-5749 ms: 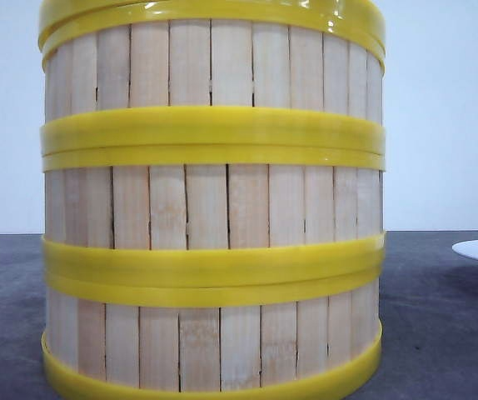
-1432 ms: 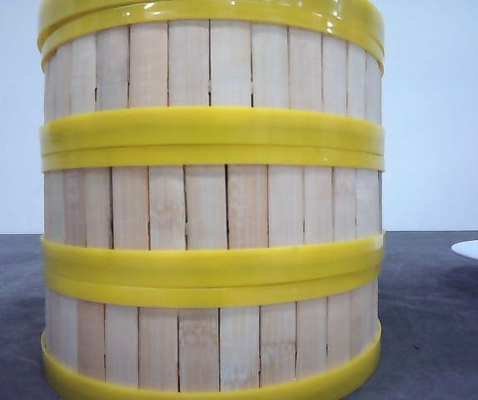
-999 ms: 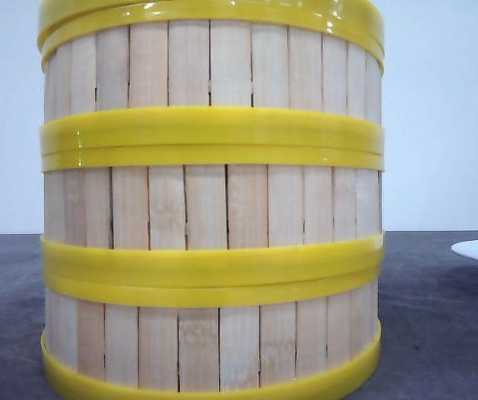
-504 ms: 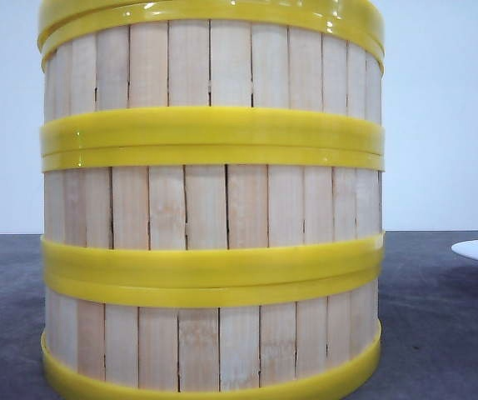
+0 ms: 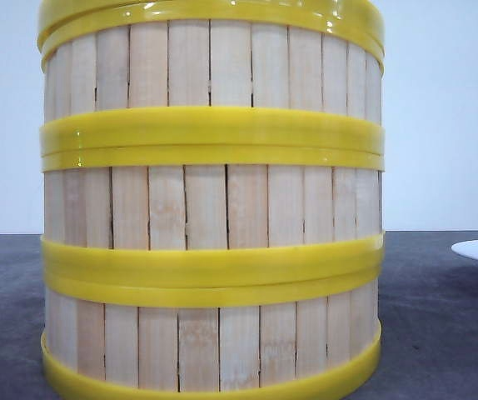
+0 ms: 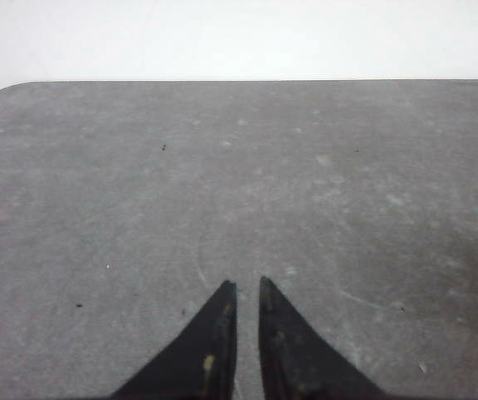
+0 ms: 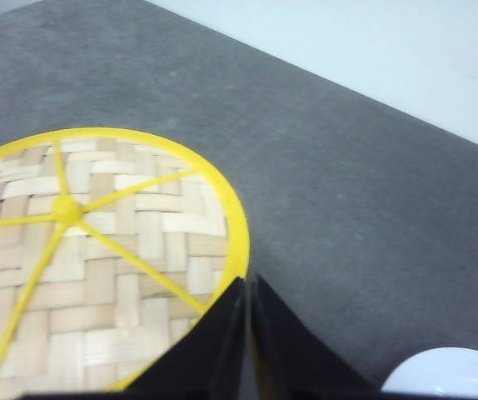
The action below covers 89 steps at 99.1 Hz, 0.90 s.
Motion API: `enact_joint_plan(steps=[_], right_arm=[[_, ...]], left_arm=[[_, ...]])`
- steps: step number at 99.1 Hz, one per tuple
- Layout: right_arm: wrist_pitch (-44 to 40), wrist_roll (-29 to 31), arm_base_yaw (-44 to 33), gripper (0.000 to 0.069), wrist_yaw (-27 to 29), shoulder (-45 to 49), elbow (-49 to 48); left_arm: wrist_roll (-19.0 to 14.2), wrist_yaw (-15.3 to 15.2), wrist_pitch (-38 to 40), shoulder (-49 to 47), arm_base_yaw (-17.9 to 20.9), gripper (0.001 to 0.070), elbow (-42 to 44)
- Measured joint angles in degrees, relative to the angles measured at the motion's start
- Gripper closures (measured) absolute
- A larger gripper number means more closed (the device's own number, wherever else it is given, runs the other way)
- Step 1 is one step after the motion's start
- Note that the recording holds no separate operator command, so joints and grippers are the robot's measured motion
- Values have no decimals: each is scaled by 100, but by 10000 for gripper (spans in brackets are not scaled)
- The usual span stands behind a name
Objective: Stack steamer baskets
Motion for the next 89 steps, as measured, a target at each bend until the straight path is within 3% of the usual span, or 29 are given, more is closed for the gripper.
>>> enact_joint_plan(steps=[32, 45, 62, 89], right_arm=[[-4, -9, -2, 683, 20, -140, 0], [52, -275, -306, 683, 11, -177, 0], [647, -599, -1419, 683, -70, -177, 0], [1519, -807, -4002, 683, -1217, -461, -269]], left_arm=[[0, 0, 0, 0, 0, 689, 0], [0, -2, 0, 0, 0, 689, 0], [0, 0, 0, 0, 0, 689, 0], [0, 0, 0, 0, 0, 689, 0]])
